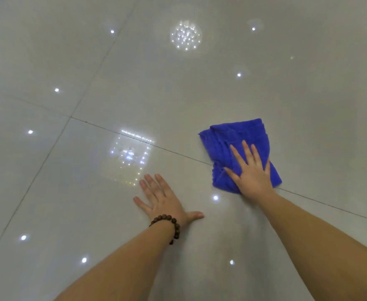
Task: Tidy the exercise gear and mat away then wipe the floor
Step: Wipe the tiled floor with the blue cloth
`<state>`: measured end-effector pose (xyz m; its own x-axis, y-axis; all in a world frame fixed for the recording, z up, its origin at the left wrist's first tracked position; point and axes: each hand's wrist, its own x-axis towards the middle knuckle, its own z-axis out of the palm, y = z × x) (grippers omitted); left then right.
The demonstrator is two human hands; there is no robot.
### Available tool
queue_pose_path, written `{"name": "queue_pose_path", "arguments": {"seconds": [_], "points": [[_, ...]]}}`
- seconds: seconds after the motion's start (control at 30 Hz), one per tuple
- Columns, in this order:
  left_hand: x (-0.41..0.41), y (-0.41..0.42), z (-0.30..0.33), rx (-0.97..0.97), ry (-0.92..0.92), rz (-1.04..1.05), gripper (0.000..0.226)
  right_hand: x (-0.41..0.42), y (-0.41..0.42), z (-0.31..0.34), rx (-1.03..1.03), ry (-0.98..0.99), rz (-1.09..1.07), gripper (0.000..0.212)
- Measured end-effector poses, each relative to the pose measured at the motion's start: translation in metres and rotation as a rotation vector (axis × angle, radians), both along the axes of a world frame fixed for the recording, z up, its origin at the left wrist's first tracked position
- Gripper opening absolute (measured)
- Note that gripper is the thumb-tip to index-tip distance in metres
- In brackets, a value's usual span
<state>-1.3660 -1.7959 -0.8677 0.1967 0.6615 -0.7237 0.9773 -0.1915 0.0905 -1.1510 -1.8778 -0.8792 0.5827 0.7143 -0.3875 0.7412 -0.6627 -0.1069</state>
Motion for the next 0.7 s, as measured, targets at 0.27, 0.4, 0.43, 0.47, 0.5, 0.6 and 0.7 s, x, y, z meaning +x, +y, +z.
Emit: {"name": "queue_pose_path", "arguments": {"seconds": [0.27, 0.4, 0.43, 0.47, 0.5, 0.6, 0.7], "points": [[0.005, -0.004, -0.004, 0.045, 0.048, -0.030, 0.168, 0.020, -0.042, 0.001, 0.104, -0.067, -0.849, 0.067], [0.006, -0.007, -0.005, 0.114, 0.059, -0.048, 0.165, -0.095, 0.033, -0.011, 0.211, -0.065, 0.100, 0.066], [0.006, -0.009, -0.005, 0.132, 0.064, -0.056, 0.164, -0.104, 0.035, -0.011, 0.205, -0.041, 0.223, 0.065], [0.005, -0.010, -0.005, 0.150, 0.061, -0.061, 0.164, -0.099, 0.030, -0.012, 0.225, -0.033, 0.273, 0.064], [0.004, -0.010, -0.006, 0.165, 0.053, -0.064, 0.163, -0.086, 0.018, -0.012, 0.255, -0.040, 0.258, 0.064], [0.001, -0.010, -0.008, 0.164, 0.029, -0.069, 0.163, -0.023, -0.061, -0.020, 0.259, -0.148, -0.014, 0.061], [0.000, -0.012, -0.007, 0.156, 0.044, -0.075, 0.163, 0.045, -0.163, -0.013, 0.157, -0.176, -0.531, 0.061]]}}
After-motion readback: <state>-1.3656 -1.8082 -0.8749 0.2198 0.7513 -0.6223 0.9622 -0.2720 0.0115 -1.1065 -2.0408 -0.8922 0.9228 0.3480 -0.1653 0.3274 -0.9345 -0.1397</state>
